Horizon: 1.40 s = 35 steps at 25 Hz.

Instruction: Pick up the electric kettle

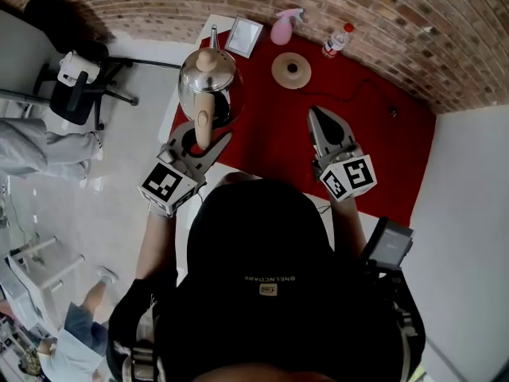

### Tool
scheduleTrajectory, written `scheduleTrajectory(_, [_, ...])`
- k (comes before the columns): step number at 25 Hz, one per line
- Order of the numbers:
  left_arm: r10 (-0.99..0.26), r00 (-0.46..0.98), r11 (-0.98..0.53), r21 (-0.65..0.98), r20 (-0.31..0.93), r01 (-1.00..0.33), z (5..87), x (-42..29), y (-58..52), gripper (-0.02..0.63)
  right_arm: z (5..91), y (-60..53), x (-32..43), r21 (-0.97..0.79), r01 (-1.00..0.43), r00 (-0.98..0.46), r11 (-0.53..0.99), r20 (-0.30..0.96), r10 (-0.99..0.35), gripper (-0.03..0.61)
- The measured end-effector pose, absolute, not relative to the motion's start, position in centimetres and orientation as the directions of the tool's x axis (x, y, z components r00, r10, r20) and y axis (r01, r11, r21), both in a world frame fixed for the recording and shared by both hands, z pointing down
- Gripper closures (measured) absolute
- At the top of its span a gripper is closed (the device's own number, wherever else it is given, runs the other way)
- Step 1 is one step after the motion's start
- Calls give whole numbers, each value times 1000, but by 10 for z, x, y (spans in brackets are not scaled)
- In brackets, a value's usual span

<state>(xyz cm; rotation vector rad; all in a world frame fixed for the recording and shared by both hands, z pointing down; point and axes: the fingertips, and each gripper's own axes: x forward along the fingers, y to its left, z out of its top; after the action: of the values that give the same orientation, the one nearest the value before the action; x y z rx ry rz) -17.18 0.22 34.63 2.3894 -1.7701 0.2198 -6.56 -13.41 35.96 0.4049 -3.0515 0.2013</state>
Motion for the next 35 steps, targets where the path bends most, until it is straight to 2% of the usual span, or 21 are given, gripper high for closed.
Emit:
scheduleTrajectory(14, [-961, 182, -170, 73, 210, -983, 352, -198, 40, 503, 361, -109, -116, -122, -151, -986, 981, 95, -140, 572])
scheduleTrajectory(35, [-959, 197, -185, 80, 201, -980, 356, -212, 33, 503, 365, -115, -128, -134, -182, -980, 974, 108, -168, 572])
